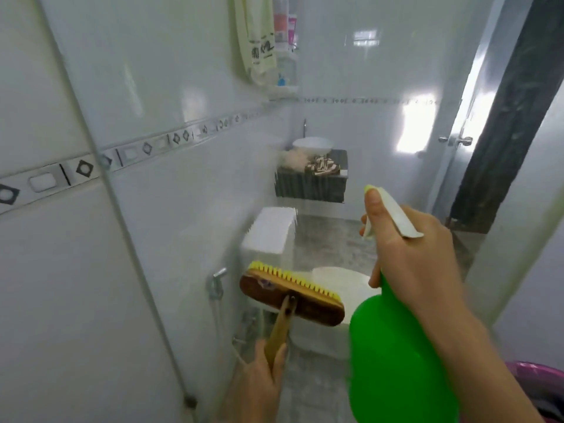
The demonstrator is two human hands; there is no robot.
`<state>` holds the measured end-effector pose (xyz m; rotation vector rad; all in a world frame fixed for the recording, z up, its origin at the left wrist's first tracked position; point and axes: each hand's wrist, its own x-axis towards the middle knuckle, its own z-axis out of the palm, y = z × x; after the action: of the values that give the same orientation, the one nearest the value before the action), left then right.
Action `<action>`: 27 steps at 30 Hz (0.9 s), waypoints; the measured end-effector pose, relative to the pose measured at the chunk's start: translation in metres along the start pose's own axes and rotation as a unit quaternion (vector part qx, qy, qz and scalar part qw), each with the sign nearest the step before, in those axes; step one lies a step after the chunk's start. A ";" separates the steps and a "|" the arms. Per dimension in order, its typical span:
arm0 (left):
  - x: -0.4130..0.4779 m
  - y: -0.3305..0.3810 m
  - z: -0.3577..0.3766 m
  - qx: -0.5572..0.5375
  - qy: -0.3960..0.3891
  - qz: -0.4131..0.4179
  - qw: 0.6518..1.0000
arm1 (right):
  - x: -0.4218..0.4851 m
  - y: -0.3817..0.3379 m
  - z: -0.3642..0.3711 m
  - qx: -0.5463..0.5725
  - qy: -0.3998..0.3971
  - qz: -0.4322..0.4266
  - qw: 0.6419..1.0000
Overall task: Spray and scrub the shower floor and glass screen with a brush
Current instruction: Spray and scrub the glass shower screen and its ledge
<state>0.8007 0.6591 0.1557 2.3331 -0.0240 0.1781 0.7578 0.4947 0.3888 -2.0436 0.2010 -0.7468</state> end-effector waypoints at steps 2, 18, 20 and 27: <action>0.011 0.010 -0.005 -0.028 0.040 0.024 0.999 | 0.000 0.007 0.003 -0.007 -0.008 -0.017 1.000; 0.035 -0.120 0.083 -0.064 0.200 0.072 0.975 | -0.050 0.123 0.083 0.079 -0.014 -0.192 0.978; 0.038 -0.138 0.089 -0.070 0.206 0.092 0.972 | -0.063 0.144 0.101 0.091 -0.014 -0.204 0.975; 0.050 -0.129 0.059 -0.028 0.269 0.189 0.944 | -0.107 0.189 0.144 0.101 -0.020 -0.229 0.968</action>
<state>0.8671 0.7083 0.0301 2.1299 -0.2013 0.9856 0.7820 0.5355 0.1326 -1.9239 -0.3715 -0.9623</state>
